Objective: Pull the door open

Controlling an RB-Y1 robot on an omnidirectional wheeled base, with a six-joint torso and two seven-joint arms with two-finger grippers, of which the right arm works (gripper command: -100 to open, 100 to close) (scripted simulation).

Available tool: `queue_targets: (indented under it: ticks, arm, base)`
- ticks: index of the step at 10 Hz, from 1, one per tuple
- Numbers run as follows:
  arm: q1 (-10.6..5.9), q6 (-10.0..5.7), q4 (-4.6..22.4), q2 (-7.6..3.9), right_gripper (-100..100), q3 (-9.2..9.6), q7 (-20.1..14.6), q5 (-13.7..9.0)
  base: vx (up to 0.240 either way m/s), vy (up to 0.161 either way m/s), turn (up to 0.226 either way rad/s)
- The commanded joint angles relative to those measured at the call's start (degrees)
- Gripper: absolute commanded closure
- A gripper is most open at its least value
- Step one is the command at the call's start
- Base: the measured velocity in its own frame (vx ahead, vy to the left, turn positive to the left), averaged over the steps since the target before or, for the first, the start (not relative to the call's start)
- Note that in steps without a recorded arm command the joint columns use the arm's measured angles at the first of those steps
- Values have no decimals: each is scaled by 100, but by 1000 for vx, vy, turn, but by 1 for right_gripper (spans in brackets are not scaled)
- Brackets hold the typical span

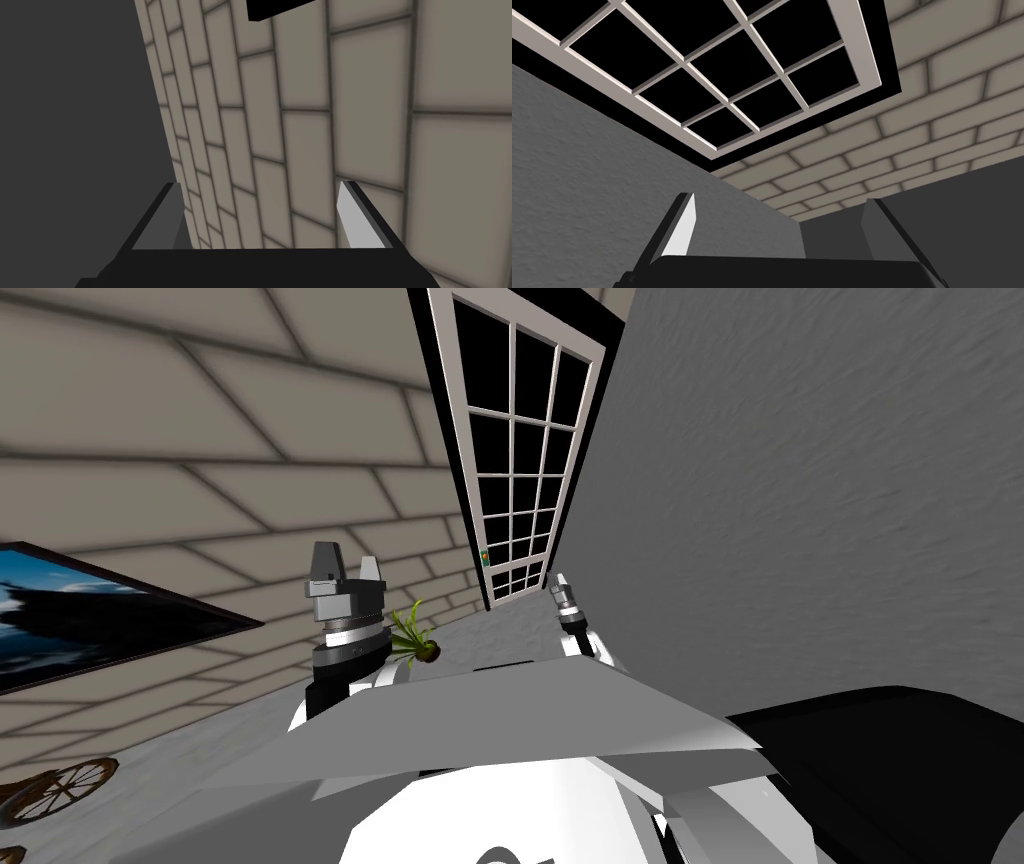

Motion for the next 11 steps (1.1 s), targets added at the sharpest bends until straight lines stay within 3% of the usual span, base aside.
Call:
queue_targets:
  ticks: [1,11]
  arm:
    - [-87,-63,259,-1,-100,4,185,58]
    - [-543,-413,1754,-52,-100,7,1191,385]
  base:
    - [103,64,2]
    - [98,59,2]
